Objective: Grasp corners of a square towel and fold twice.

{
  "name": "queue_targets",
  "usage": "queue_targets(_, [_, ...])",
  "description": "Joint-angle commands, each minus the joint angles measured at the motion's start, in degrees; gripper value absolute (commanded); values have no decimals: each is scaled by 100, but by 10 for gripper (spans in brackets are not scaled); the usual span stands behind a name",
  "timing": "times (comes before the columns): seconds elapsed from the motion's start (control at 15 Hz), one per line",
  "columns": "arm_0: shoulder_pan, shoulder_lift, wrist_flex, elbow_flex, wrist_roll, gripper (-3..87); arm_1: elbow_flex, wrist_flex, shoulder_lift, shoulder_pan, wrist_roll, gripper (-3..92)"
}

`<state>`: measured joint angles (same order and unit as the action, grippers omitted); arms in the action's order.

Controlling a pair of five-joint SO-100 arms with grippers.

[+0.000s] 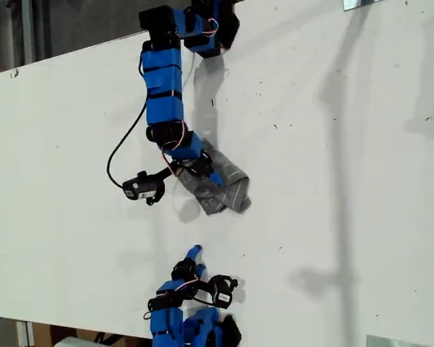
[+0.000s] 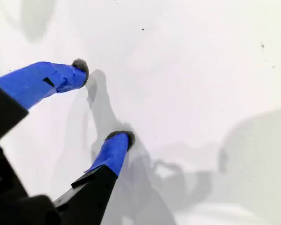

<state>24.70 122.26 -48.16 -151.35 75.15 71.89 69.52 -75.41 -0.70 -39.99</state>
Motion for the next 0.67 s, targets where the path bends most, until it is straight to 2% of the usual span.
queue_targets(0.0, [35,70,70,79,9,258,510,554,-1002,-290,-817,188])
queue_targets(0.07, [35,79,70,79,0,258,668,967,-1415,-413,-1072,189])
queue_targets(0.2, [26,79,70,79,-9,258,1591,1046,-3006,-642,-1547,198])
queue_targets(0.47, [35,149,88,35,0,258,5774,-562,-7348,-369,-2760,204])
queue_targets(0.6, [35,149,97,35,9,258,7409,-940,-9378,-114,-3155,192])
